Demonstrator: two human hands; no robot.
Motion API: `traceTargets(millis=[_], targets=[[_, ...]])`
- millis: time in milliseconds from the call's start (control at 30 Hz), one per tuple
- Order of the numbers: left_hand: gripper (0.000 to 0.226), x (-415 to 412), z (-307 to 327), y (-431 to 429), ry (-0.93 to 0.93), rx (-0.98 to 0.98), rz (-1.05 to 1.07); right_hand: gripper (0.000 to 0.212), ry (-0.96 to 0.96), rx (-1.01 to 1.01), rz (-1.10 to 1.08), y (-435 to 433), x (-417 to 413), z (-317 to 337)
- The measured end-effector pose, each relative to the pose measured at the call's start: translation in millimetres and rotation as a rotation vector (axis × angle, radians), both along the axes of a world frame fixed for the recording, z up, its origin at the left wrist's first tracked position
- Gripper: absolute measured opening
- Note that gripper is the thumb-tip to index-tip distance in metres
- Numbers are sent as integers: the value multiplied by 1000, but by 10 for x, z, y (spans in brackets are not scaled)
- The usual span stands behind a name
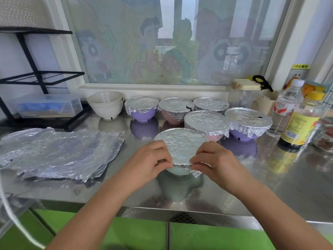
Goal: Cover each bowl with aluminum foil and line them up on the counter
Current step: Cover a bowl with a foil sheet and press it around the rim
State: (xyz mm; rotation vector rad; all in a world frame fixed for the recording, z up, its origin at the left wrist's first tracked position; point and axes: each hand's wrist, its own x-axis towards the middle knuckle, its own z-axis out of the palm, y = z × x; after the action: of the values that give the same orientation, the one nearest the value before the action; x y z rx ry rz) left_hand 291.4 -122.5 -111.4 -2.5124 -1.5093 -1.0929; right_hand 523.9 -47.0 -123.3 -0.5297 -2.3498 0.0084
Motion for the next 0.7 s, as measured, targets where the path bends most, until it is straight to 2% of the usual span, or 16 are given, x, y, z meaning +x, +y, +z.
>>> traceTargets(millis=[133, 233, 567, 700], targets=[[28, 117, -34, -14, 0, 31, 8, 24, -4, 25, 37, -37, -70, -9], [23, 190, -69, 21, 41, 41, -17, 24, -13, 41, 39, -74, -152, -15], [11, 31, -20, 34, 33, 25, -15, 8, 2, 48, 12, 13, 41, 5], [25, 194, -76, 39, 62, 53, -36, 19, -19, 85, 34, -27, -59, 6]])
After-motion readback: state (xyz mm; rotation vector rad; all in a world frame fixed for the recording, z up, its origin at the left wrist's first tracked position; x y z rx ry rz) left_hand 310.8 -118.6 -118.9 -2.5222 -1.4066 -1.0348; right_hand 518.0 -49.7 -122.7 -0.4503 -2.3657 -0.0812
